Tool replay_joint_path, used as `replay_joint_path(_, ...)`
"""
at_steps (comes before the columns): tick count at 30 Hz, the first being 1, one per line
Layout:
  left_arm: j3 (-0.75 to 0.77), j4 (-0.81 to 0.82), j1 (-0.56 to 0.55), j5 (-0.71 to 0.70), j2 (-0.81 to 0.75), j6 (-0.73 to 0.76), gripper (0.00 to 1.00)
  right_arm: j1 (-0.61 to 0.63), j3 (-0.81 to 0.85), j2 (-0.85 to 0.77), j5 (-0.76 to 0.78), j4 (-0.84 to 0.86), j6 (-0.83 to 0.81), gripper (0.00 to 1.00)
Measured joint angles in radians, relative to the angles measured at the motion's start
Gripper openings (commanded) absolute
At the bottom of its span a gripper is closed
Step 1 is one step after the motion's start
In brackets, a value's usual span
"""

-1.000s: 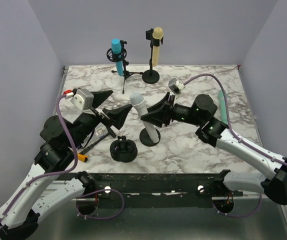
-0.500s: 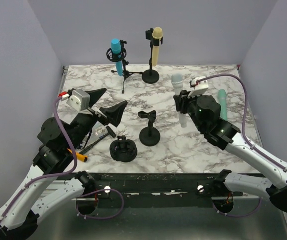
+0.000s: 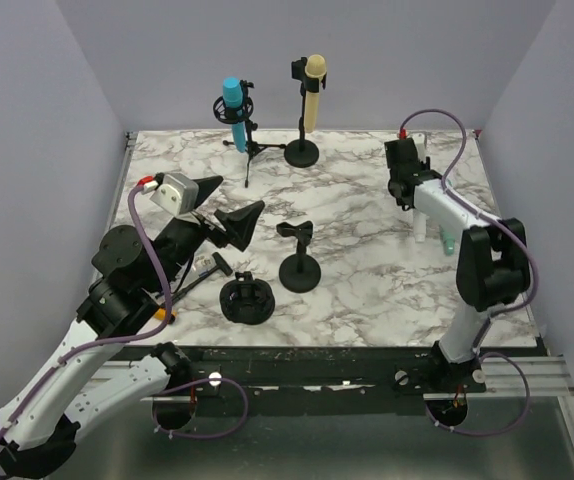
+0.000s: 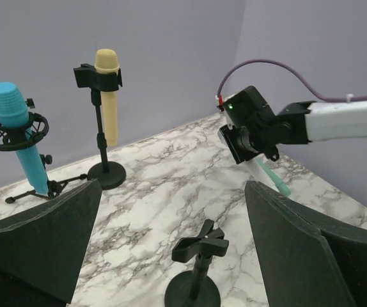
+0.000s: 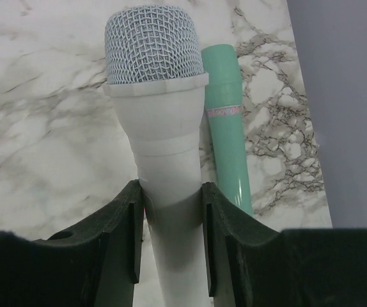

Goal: Remove the microphone from the stand

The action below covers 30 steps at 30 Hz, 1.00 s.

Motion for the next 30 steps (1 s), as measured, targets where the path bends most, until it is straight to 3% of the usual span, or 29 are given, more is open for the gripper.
replay_joint_path(4,-0.002,0.0,-0.033,-0.006,0.017,0.016,0.99,-0.106,0.144,0.215,-0.061,-0.046,-0.003,0.01)
replay_joint_path(9,-0.003,0.0,-0.047,-0.007,0.037,0.026,0.99,-0.142,0.189,0.32,-0.113,-0.099,-0.008,0.02)
replay_joint_path(14,-0.004,0.0,-0.051,-0.007,0.058,0.035,0.99,-0.143,0.195,0.349,-0.128,-0.115,-0.017,0.17)
replay_joint_path(26,-0.007,0.0,-0.052,-0.011,0.055,0.041,0.99,-0.149,0.225,0.377,-0.146,-0.116,-0.031,0.67)
replay_joint_path(30,-0.007,0.0,-0.055,-0.011,0.051,0.042,0.99,-0.15,0.239,0.377,-0.154,-0.116,-0.033,0.75)
